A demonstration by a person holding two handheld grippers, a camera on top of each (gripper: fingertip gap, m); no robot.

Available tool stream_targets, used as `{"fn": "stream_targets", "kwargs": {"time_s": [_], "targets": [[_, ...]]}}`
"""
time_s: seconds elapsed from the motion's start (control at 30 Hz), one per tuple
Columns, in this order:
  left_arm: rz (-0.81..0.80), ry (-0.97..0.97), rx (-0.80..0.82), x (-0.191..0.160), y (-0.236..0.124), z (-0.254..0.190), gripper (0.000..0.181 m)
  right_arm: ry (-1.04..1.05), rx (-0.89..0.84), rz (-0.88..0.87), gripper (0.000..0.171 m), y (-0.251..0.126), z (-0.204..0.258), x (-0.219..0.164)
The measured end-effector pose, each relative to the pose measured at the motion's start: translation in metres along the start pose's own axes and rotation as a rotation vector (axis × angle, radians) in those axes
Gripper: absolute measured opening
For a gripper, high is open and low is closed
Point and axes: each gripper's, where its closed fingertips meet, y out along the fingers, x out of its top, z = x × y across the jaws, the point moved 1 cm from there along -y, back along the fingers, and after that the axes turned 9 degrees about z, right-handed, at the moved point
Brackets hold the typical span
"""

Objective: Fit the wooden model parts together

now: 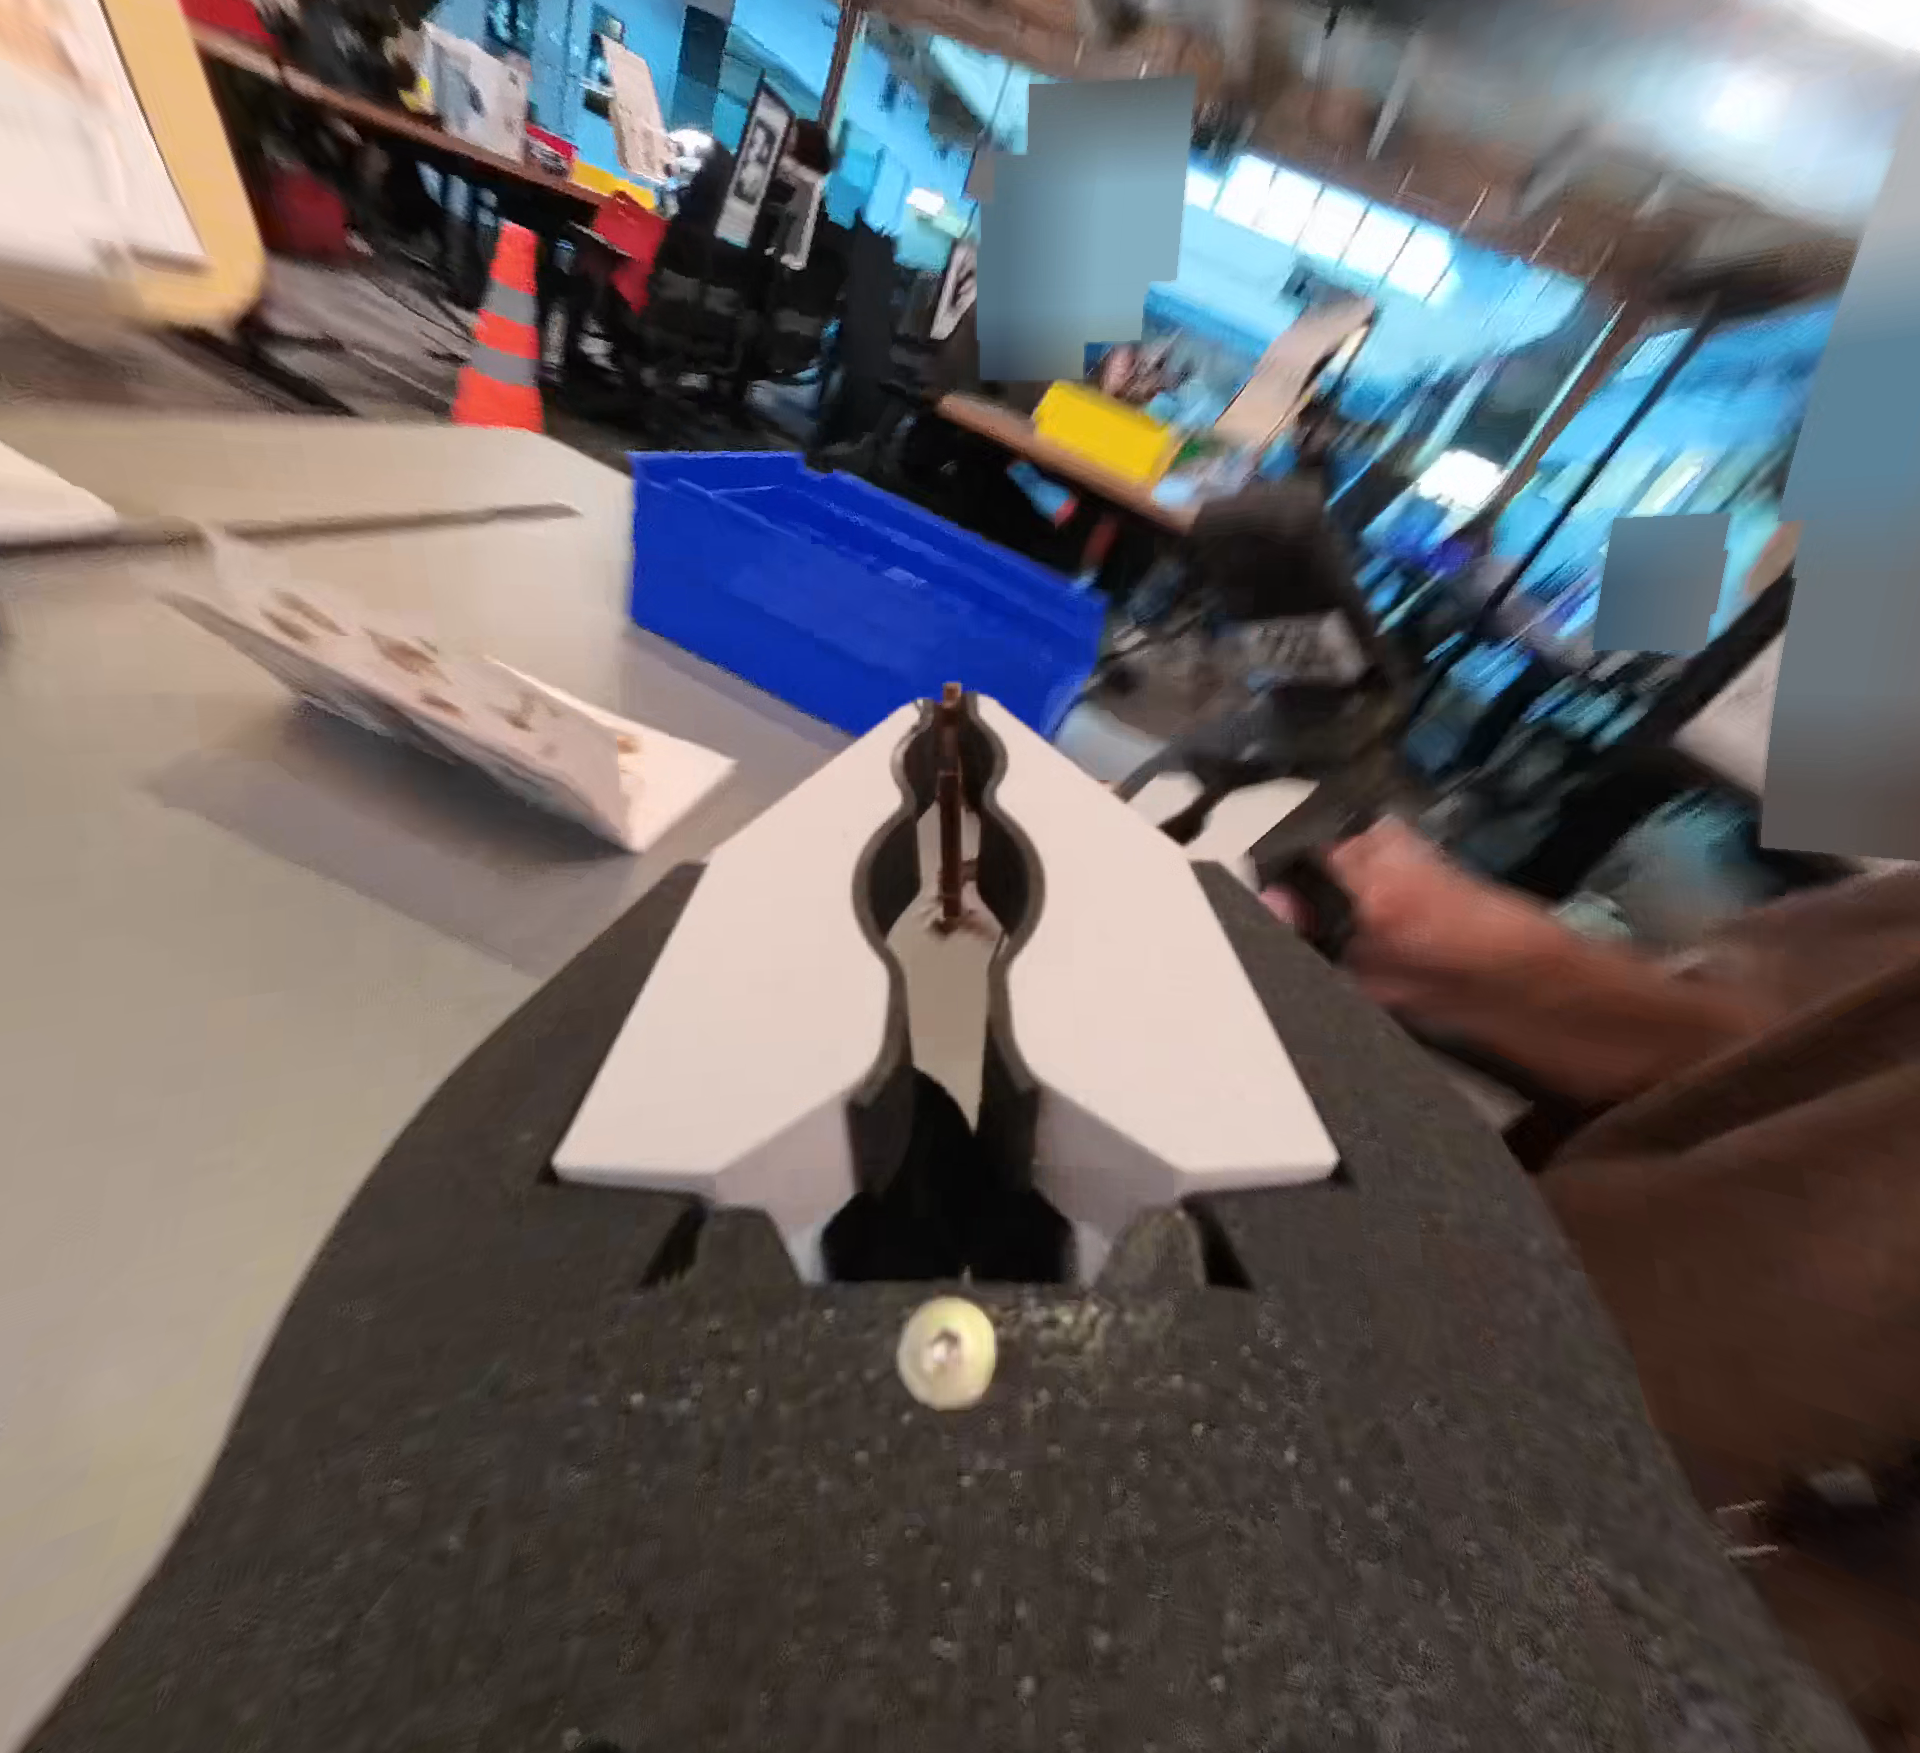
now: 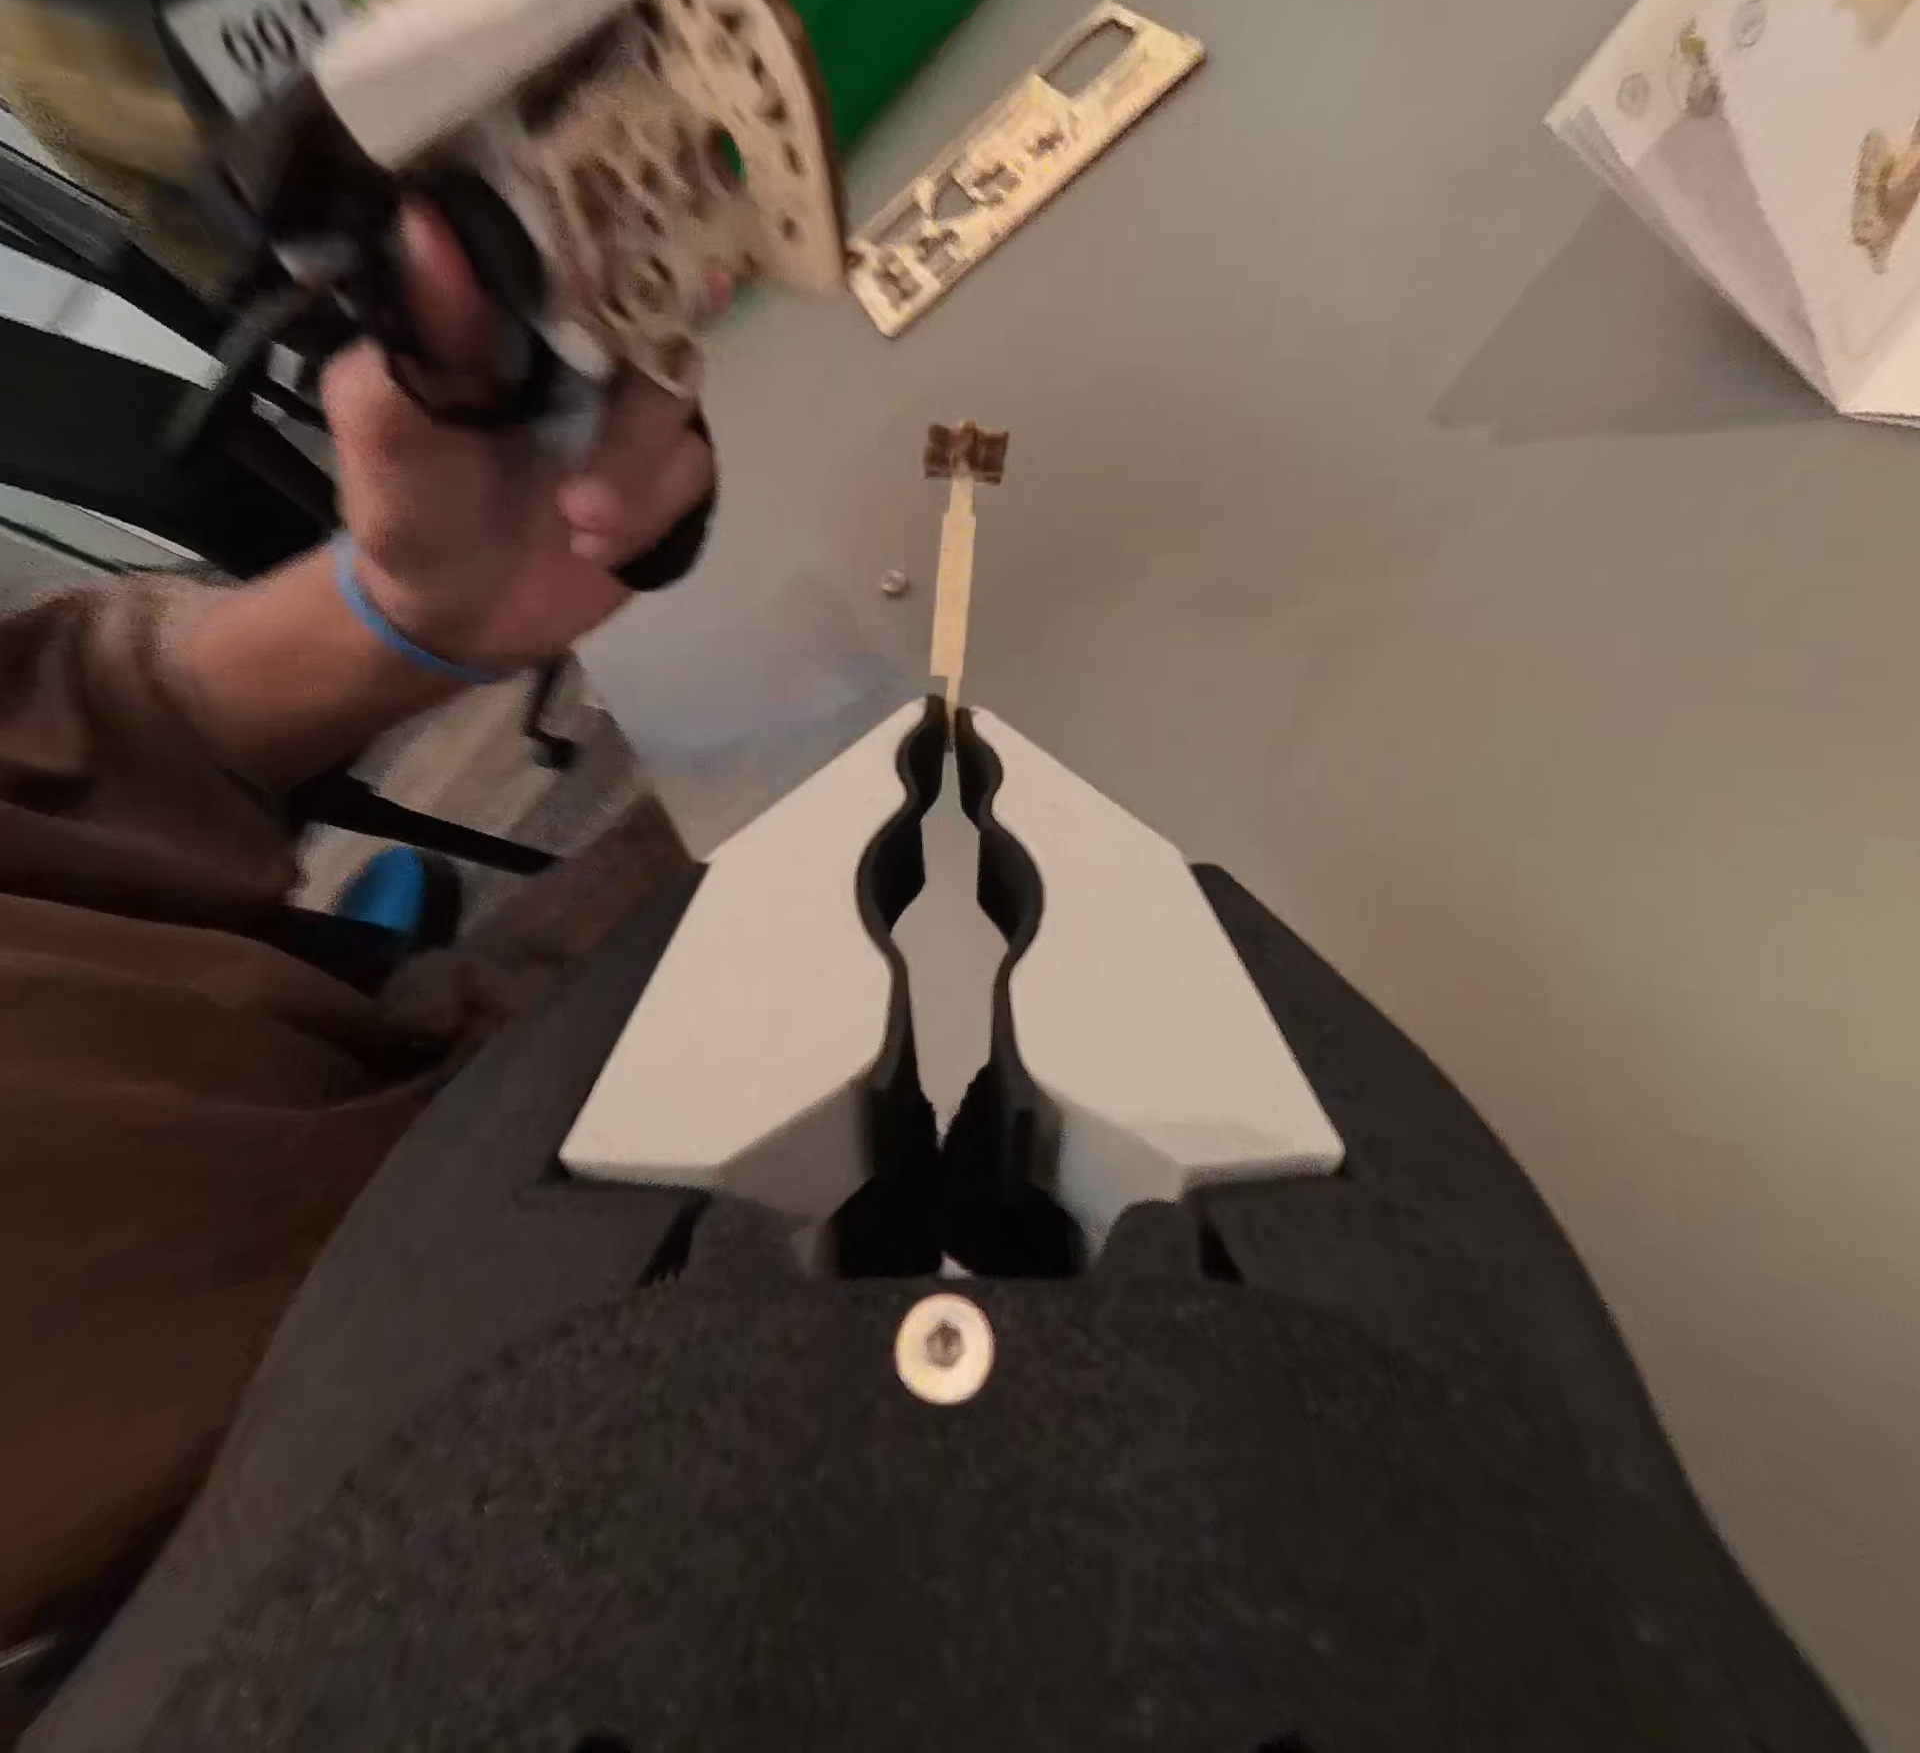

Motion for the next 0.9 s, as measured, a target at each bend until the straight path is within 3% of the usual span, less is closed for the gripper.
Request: {"fn": "stream_targets", "kwargs": {"time_s": [0.07, 0.13, 0.27, 0.43, 0.5, 0.57, 0.7, 0.9], "targets": [[-0.053, -0.211, -0.098, 0.002, -0.005, 0.009, 0.001, -0.106, -0.056, 0.011, 0.001, -0.001, -0.001, 0.0], [-0.089, -0.333, -0.136, -0.001, -0.009, 0.019, 0.001, -0.239, 0.026, -0.025, 0.001, -0.007, 0.021, 0.005], [-0.115, -0.441, -0.168, -0.006, -0.013, 0.028, 0.0, -0.099, 0.195, -0.093, 0.001, -0.012, 0.033, 0.015], [-0.122, -0.523, -0.2, -0.011, -0.018, 0.03, 0.0, -0.122, 0.105, -0.043, 0.001, -0.005, 0.017, 0.009], [-0.093, -0.463, -0.168, -0.014, -0.022, 0.029, 0.0, -0.059, 0.183, -0.015, 0.001, 0.001, 0.024, 0.005], [-0.039, -0.304, -0.102, -0.014, -0.024, 0.024, 0.001, 0.095, 0.38, -0.026, 0.001, -0.001, 0.041, 0.01], [0.052, 0.04, -0.051, -0.008, -0.025, -0.002, 0.001, 0.202, 0.432, 0.007, 0.001, 0.005, 0.034, 0.007], [-0.057, 0.191, 0.004, 0.008, -0.033, -0.02, 0.001, 0.355, 0.734, -0.098, 0.001, -0.018, 0.056, 0.026]]}}
